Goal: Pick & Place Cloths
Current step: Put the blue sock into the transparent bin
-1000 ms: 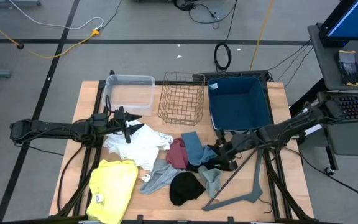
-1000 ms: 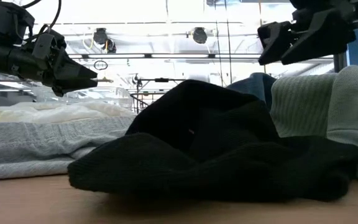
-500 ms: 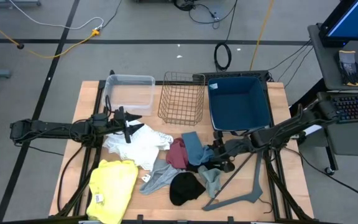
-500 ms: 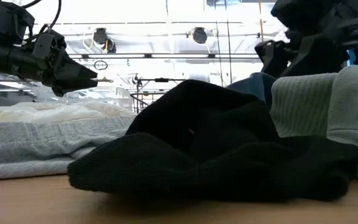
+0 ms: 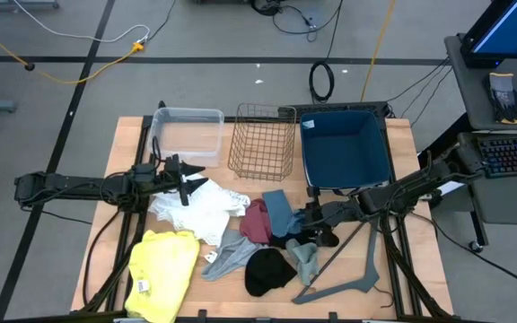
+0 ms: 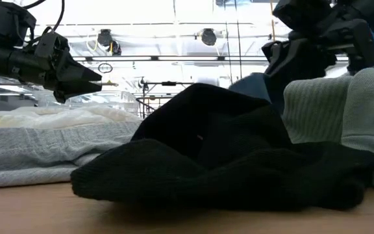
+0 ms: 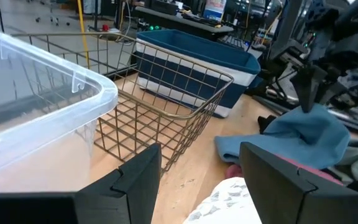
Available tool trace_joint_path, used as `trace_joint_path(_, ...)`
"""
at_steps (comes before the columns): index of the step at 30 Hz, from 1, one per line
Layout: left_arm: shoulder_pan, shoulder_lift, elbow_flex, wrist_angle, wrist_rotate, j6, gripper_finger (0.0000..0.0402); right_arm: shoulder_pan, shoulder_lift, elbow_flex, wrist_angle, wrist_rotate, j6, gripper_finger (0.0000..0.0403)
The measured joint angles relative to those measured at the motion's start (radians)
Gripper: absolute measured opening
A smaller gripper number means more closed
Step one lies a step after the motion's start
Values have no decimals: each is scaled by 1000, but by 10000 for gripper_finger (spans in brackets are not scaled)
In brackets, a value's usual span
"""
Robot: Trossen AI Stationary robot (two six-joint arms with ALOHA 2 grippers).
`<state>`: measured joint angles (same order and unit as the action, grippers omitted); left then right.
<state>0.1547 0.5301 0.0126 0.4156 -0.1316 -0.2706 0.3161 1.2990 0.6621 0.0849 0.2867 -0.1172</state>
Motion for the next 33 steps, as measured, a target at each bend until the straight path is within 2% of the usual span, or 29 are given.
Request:
trace_joint_path(2, 0, 0, 0, 0, 0, -20, 223, -1, 2, -1, 14, 0, -2, 9)
trace_joint_path(7, 0, 0, 0, 0, 1, -57, 223, -2, 1, -1, 70, 0, -5, 3)
trace_joint_path(14, 0, 0, 0, 12, 2, -78, 223, -2, -32, -1, 292, 3, -98, 2)
trace_joint_path(17, 0, 0, 0, 39, 32, -72, 223, -2, -61, 9, 370, 5, -161, 1)
trace_joint_path(23, 0, 0, 0, 133, 129, -17, 223, -2, -89, 96, 375, 34, -288, 1)
trace_joint_path(33, -5, 0, 0, 309, 168, 33, 223, -2, -89, 216, 376, 54, -448, 1)
